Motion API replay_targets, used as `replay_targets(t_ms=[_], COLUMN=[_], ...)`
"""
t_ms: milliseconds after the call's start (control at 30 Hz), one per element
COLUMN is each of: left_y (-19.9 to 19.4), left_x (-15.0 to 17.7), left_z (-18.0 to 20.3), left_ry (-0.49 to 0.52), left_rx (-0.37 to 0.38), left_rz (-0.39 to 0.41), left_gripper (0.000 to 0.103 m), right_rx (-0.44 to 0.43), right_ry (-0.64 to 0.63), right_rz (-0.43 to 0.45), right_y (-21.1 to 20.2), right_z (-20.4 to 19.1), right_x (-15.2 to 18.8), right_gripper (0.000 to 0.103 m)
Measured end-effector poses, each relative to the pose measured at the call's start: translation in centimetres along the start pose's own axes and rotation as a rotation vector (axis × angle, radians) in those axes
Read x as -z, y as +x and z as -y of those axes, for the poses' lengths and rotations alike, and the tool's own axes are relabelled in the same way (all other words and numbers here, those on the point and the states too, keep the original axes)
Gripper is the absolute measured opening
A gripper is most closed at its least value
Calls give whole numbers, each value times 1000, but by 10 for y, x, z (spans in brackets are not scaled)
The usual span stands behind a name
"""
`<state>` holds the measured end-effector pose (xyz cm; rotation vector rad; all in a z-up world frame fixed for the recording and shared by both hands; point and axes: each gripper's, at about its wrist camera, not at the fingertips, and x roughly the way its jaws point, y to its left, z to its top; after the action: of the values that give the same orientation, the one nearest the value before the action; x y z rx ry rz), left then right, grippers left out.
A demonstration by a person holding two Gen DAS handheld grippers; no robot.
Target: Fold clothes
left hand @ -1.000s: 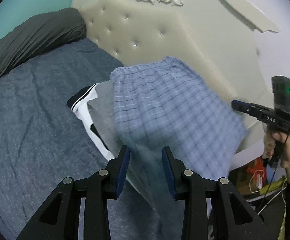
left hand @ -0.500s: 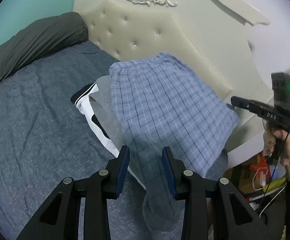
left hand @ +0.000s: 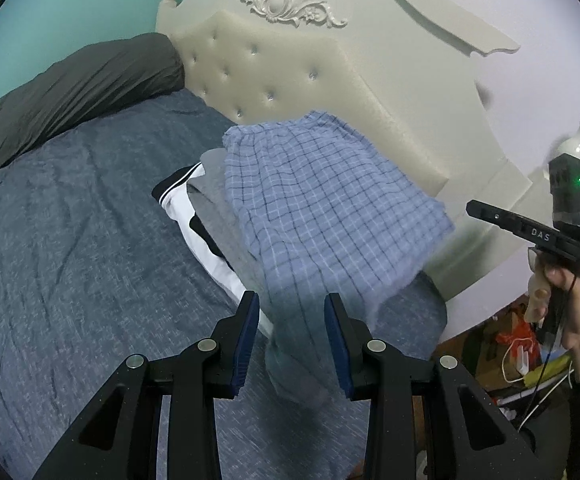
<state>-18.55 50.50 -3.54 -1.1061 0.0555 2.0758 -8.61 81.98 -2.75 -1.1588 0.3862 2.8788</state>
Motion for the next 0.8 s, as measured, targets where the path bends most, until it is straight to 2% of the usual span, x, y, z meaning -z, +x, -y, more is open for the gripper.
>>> replay_targets(t_ms=[233, 667, 800], left_y=[-25, -76, -93], left_x=[15, 35, 43], left_z=[14, 33, 36], left_ry=[10, 27, 30], left_rx=[-4, 7, 16], left_rz=[21, 75, 89], left_gripper=[37, 37, 37], right_rx=[24, 55, 77], right_ry=[4, 23, 37], right_rz=[46, 76, 93], right_y=[-30, -67, -83], right_z=[-32, -87, -103], right_x=[17, 44, 54], right_gripper=[19, 19, 27])
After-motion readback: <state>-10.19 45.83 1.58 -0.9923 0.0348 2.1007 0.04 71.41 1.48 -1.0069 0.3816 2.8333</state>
